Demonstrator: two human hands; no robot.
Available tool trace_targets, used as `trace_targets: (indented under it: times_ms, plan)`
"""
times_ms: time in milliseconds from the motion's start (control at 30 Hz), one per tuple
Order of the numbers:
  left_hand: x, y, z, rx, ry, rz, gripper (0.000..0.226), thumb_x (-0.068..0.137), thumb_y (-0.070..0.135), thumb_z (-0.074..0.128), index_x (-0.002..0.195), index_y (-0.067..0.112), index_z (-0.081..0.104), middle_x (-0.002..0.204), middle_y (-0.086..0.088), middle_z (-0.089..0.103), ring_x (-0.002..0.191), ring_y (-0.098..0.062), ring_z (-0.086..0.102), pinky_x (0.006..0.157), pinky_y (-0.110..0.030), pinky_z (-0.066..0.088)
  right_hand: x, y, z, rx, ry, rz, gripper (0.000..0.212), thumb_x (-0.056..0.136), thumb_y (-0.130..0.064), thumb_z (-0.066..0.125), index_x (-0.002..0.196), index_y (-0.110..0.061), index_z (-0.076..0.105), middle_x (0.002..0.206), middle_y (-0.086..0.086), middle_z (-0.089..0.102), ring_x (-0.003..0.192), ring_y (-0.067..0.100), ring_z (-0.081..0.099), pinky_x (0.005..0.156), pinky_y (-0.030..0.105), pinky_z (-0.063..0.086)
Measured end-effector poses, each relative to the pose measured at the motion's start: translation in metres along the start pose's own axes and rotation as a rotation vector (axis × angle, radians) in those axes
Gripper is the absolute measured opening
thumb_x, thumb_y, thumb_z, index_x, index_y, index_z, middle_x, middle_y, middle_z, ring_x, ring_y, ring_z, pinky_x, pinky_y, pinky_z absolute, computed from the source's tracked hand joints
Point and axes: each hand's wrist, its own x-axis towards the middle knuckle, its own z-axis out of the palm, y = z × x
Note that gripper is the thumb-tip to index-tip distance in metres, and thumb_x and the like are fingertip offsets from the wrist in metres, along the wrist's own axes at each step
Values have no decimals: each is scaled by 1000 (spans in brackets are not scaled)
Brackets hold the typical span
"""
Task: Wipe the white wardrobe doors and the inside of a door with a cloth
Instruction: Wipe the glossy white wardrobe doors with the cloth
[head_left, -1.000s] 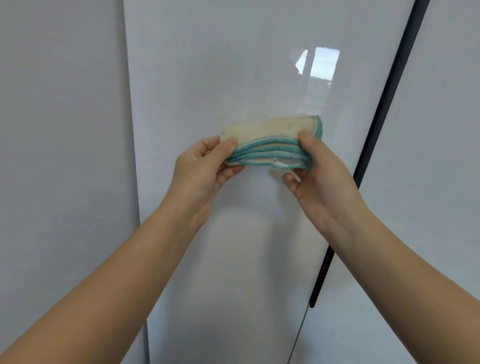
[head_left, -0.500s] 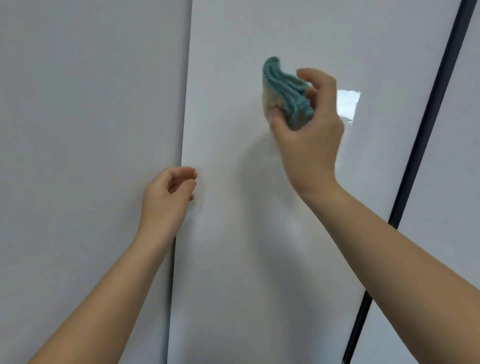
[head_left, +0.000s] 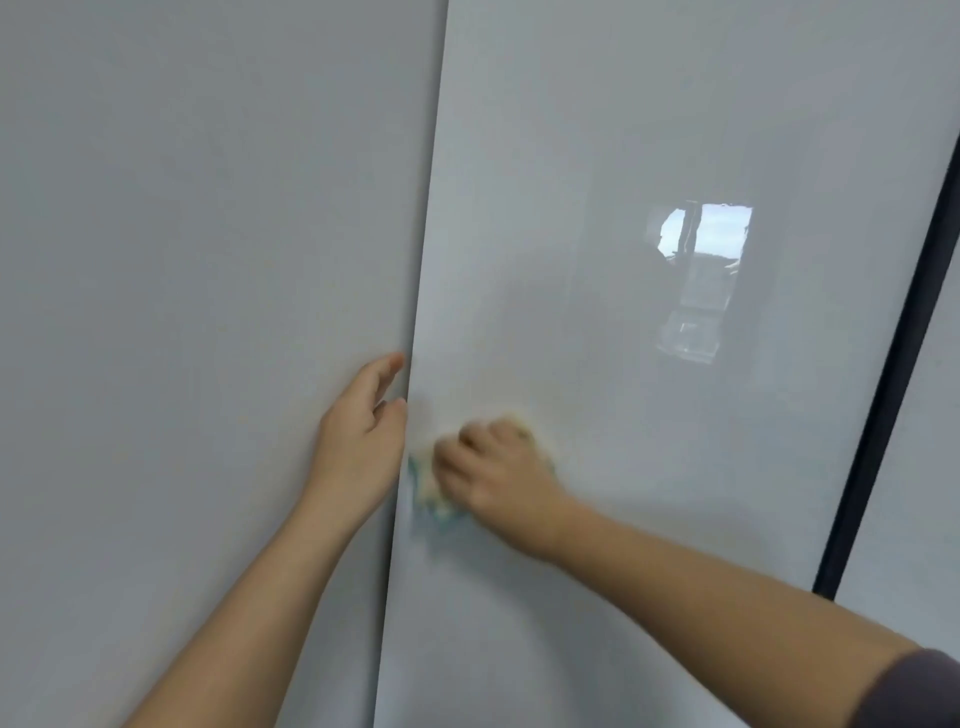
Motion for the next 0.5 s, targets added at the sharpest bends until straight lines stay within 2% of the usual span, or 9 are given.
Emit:
trace_targets:
  times_ms: [133,200,267,367,500]
  plan:
    - [-2,0,-2,7,-42,3,52,95,-5,38,142,15,46,140,9,48,132,-5,43,112,-23,30,-53,-38,11,53,-270,-273,22,92,-9,52,77,-18,66,93,2,61,78,24,51,67,37,31]
    - [-2,0,-2,9,-49,-9,55,94,-8,36,143,14,45,144,6,47,135,-7,41,113,-23,28,-50,-23,8,56,-272,-326,27,95,-11,49,77,-22,66,92,-1,61,78,23,51,65,36,30]
    - [-1,-1,-2,23,-52,-14,57,93,-9,35,143,14,44,144,6,47,135,-6,41,113,-22,28,-28,9,-1,46,-196,-328,23,96,-14,51,81,-23,66,90,-1,62,78,24,53,64,35,30]
    - [-2,-4,-2,32,-50,6,57,92,-8,37,143,15,45,145,6,47,135,-7,41,115,-27,29,25,82,-26,-80,-18,-220,15,91,-13,56,90,-22,68,95,0,66,81,25,60,65,34,38]
    - [-4,-5,-3,26,-70,14,55,93,0,40,145,17,43,146,9,45,134,-2,39,116,-30,30,82,178,-70,-273,174,147,18,84,-19,61,97,-24,71,100,1,68,87,30,62,68,35,38]
